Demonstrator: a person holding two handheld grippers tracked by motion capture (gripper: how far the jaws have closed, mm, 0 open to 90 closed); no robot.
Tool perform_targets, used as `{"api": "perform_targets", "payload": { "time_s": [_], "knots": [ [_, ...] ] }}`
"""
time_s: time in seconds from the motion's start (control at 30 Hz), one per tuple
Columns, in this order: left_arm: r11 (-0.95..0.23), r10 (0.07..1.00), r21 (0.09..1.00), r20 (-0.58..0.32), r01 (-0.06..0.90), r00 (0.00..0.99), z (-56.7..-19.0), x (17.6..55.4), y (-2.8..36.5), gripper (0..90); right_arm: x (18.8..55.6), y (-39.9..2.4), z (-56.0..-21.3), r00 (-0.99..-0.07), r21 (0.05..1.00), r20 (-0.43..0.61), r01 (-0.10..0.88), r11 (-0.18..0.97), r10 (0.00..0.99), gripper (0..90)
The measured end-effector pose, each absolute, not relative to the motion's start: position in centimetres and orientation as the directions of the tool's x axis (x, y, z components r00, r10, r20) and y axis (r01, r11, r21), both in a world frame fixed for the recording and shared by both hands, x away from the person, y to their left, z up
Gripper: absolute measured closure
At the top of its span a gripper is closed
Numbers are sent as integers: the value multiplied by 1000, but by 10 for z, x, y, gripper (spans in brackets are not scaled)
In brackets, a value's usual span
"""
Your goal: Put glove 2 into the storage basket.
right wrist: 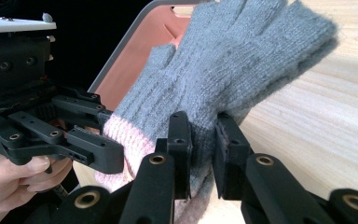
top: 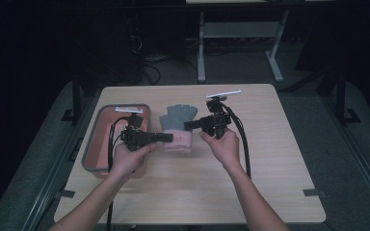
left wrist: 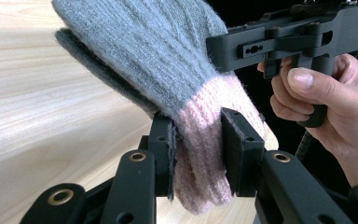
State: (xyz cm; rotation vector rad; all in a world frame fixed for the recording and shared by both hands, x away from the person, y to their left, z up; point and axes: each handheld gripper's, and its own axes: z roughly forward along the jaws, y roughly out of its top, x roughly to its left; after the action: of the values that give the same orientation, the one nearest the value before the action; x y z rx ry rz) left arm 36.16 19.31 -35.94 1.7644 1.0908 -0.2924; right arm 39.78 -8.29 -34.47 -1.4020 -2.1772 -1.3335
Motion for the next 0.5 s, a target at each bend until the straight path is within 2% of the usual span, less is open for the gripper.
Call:
{"api": "perform_targets", "payload": {
  "time_s": [0.5],
  "knots": [
    [-69, 552, 624, -626, 778, 551, -355, 362, 214, 675, 406, -63, -344, -533, 569, 616, 810, 140, 580, 786]
  ]
}}
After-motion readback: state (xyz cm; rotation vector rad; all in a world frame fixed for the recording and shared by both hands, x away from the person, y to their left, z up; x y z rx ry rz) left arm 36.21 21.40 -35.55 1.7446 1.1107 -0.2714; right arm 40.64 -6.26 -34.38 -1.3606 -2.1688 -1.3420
